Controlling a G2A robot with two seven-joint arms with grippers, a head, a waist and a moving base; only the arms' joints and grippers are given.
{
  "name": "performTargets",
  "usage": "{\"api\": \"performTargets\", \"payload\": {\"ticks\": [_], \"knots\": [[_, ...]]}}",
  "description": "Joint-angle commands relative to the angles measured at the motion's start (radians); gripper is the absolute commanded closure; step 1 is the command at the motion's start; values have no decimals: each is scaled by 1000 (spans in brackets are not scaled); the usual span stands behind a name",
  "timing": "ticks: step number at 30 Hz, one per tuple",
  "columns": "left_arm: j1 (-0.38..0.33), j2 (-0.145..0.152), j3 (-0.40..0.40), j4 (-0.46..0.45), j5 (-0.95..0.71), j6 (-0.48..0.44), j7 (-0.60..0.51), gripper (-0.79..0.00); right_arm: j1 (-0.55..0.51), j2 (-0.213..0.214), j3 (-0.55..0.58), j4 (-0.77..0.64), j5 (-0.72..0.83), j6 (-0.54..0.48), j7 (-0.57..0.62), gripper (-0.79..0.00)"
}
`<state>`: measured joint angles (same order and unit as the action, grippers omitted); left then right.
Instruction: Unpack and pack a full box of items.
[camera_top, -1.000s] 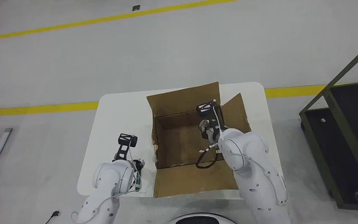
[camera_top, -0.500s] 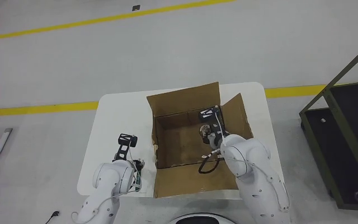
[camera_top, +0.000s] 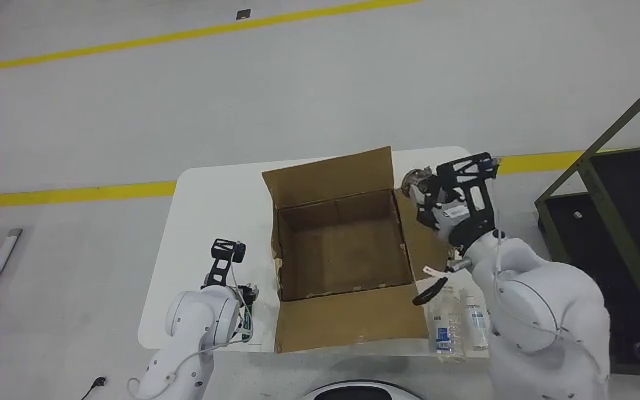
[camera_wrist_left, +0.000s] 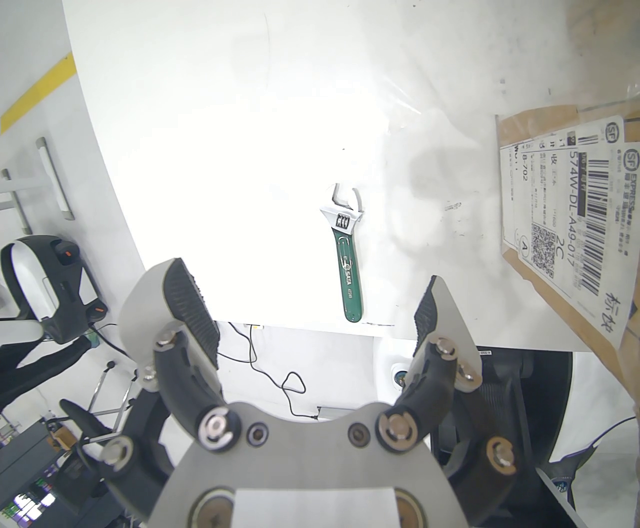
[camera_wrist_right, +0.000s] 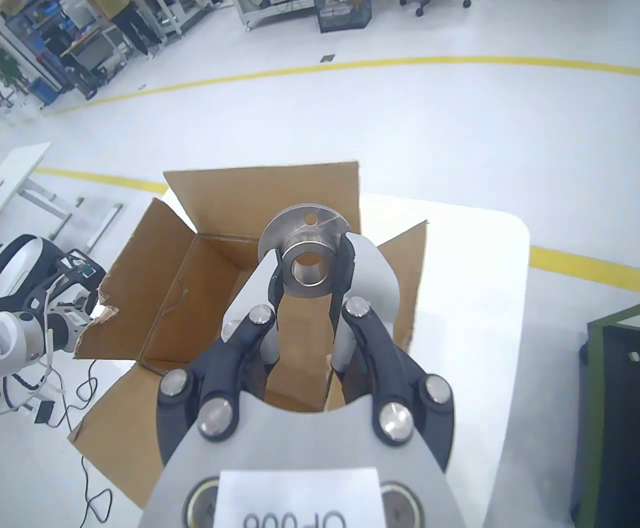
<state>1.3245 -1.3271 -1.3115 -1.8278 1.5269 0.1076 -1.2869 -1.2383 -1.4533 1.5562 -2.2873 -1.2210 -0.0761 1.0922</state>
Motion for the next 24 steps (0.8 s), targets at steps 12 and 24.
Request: {"api": "performTargets", "payload": {"ticks": [12,24], "knots": [[0,0,0,0,0,0,0,-785,-176,27,258,-51,-59,21,94,0],[0,0,0,0,0,0,0,-785,-273,37,222,282,-212,69,36,0]]}}
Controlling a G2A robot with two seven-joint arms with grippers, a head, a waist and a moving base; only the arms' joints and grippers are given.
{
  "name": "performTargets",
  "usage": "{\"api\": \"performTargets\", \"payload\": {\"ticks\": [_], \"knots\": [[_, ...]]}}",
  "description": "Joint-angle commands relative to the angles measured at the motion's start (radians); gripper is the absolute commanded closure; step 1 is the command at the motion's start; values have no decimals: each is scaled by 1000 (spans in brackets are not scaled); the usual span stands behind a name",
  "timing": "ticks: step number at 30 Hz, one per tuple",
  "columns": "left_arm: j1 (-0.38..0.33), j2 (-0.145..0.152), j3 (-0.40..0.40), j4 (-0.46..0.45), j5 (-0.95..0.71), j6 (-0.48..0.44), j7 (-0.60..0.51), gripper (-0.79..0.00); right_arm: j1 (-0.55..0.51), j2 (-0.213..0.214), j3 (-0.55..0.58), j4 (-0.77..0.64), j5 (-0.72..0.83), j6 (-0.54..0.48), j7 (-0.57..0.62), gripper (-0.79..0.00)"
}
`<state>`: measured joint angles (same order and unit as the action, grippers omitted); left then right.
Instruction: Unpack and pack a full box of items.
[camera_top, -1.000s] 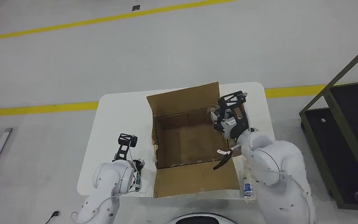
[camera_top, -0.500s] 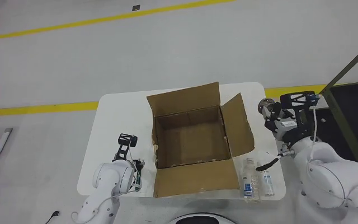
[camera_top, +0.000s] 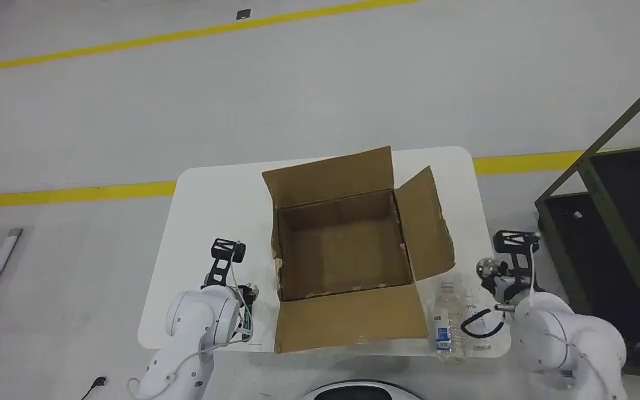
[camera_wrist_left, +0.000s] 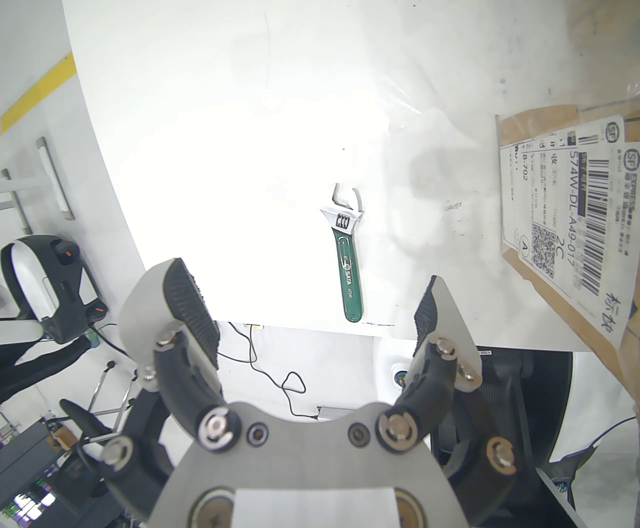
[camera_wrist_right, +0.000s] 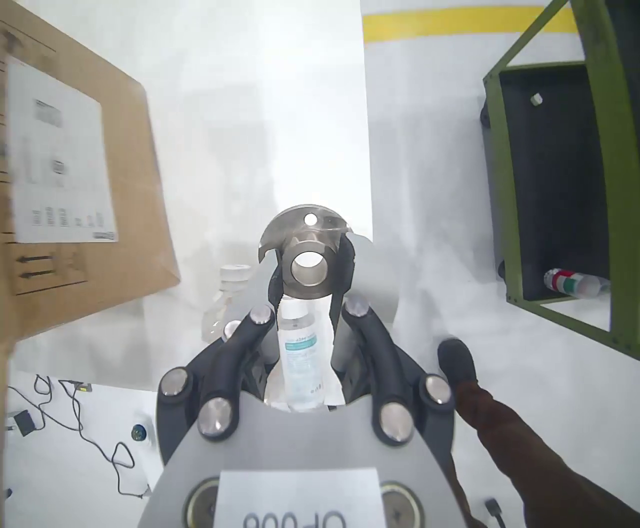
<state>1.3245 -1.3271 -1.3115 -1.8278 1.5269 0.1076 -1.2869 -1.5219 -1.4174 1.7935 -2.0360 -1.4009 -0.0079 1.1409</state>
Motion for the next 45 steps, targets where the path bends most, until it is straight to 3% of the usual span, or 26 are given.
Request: {"api": "performTargets", "payload": {"ticks": [1,12,25,28,32,36,40,45], "knots": [[0,0,0,0,0,0,0,-785,21,0,-32,58,-32,3,-28,0],[0,0,0,0,0,0,0,-785,148,8,-115,228,-58,-17,-56,0],[0,0,0,0,0,0,0,-785,213,14,-162,347,-72,-9,-64,-6],[0,0,0,0,0,0,0,-785,223,16,-167,358,-73,-6,-62,-197],[0,0,0,0,0,0,0,-785,232,18,-175,364,-77,0,-59,-194],[0,0,0,0,0,0,0,-785,237,20,-183,366,-75,3,-55,-326],[0,0,0,0,0,0,0,-785,237,22,-185,350,-78,9,-49,-391],[0,0,0,0,0,0,0,-785,218,26,-164,258,-72,31,-27,-379]]}}
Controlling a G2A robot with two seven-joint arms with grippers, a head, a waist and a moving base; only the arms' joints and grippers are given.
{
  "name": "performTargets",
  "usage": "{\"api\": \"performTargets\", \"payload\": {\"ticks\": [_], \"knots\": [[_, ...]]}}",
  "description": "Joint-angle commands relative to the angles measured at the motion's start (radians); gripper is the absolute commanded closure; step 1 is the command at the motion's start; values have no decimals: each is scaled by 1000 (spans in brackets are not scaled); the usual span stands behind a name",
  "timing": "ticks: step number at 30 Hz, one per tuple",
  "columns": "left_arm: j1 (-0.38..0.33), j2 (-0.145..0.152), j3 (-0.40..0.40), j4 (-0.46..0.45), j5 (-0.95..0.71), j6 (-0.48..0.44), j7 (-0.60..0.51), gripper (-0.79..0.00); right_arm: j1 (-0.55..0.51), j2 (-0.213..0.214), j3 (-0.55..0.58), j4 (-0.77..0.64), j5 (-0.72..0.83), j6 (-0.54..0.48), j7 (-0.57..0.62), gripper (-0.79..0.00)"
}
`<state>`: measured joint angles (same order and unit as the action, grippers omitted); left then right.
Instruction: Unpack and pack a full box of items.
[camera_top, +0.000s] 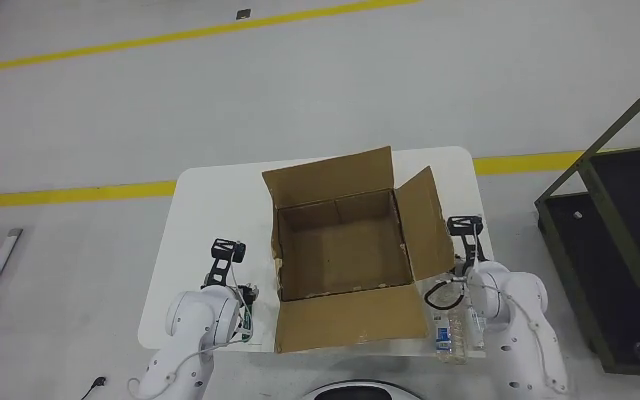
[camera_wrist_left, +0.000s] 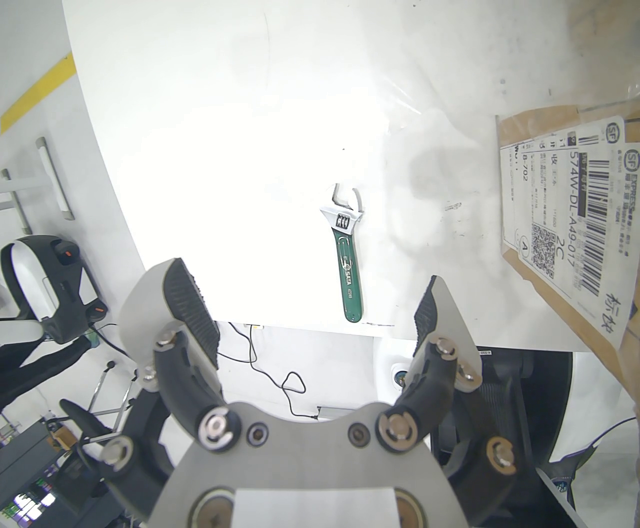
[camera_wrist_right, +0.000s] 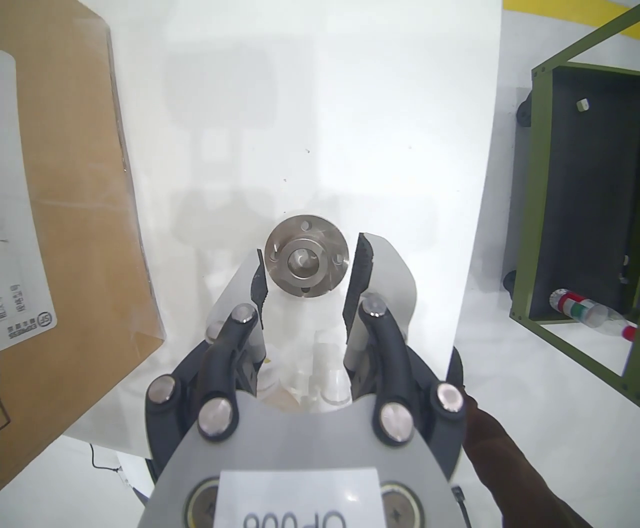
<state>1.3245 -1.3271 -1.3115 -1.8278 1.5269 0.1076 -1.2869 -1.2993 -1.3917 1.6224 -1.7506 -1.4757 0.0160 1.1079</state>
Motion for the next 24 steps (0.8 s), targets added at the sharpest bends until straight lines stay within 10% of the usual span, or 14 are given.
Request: {"api": "performTargets", "payload": {"ticks": [1,4,6,17,24], "knots": [[0,0,0,0,0,0,0,-785,-14,1,14,-62,10,9,18,-376],[0,0,0,0,0,0,0,-785,-55,5,46,-195,30,7,57,-342],[0,0,0,0,0,0,0,-785,-85,8,71,-283,33,4,88,0],[0,0,0,0,0,0,0,-785,-211,20,140,-554,39,4,428,0],[0,0,0,0,0,0,0,-785,-308,24,121,-558,54,6,428,0]]}}
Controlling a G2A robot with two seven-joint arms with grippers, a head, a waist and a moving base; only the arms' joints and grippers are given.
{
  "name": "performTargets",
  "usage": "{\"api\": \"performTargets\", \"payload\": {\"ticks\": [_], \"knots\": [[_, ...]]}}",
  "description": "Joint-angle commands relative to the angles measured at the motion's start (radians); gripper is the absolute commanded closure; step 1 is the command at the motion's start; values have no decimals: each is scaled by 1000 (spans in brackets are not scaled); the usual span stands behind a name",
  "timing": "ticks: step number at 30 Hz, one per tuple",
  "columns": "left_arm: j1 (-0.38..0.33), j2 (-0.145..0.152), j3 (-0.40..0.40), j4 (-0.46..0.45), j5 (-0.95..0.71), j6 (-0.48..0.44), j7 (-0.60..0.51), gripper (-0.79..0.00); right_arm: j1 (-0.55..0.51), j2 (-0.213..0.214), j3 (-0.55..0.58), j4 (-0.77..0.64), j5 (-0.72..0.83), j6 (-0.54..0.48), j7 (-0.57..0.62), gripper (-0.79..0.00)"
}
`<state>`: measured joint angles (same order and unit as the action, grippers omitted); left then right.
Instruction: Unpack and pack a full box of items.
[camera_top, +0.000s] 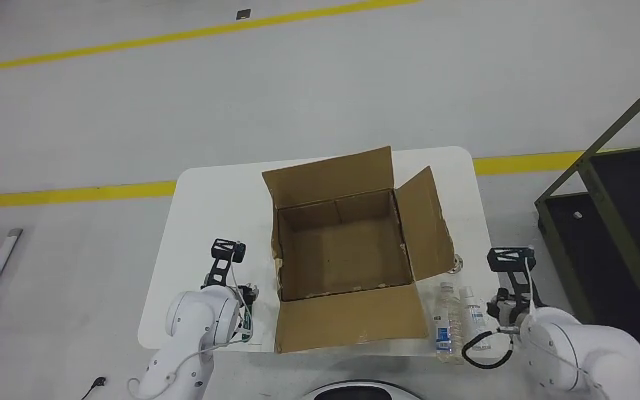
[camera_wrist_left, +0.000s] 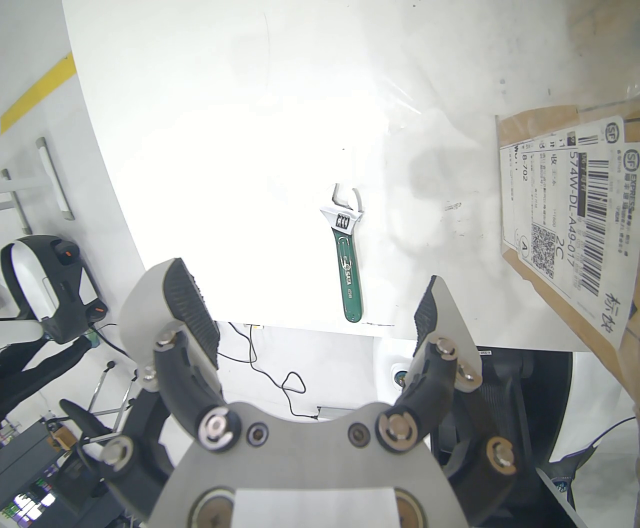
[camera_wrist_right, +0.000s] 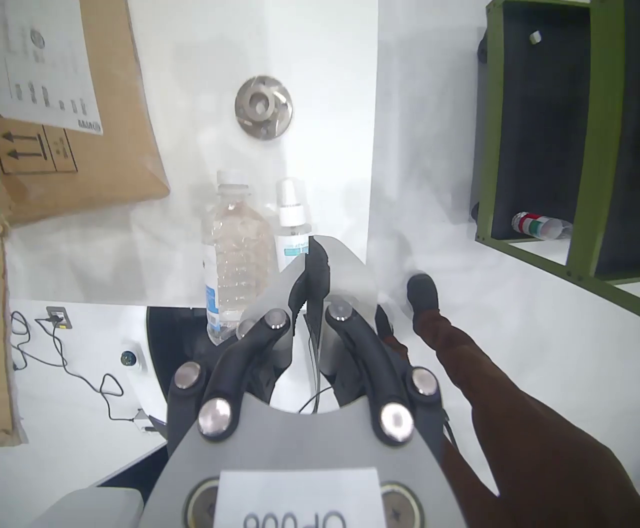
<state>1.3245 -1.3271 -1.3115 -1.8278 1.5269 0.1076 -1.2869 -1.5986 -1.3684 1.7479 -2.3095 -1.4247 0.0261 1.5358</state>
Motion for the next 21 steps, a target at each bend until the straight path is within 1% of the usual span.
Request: {"api": "performTargets", "payload": {"ticks": [1,9,11,16,17,18,19,20,21], "knots": [[0,0,0,0,0,0,0,-785,-13,1,-10,-1,4,-9,0,0],[0,0,0,0,0,0,0,-785,-13,1,-10,-1,4,-9,0,0],[0,0,0,0,0,0,0,-785,-24,1,-16,23,2,-8,-25,0],[0,0,0,0,0,0,0,-785,-47,-1,-36,44,8,45,-15,0],[0,0,0,0,0,0,0,-785,-49,-1,-39,45,6,51,-11,-18],[0,0,0,0,0,0,0,-785,-51,-1,-42,47,5,59,-4,-157],[0,0,0,0,0,0,0,-785,-52,-1,-47,48,9,66,0,-256],[0,0,0,0,0,0,0,-785,-55,-1,-53,50,10,72,0,-265],[0,0,0,0,0,0,0,-785,-58,-1,-58,52,8,79,0,-296]]}}
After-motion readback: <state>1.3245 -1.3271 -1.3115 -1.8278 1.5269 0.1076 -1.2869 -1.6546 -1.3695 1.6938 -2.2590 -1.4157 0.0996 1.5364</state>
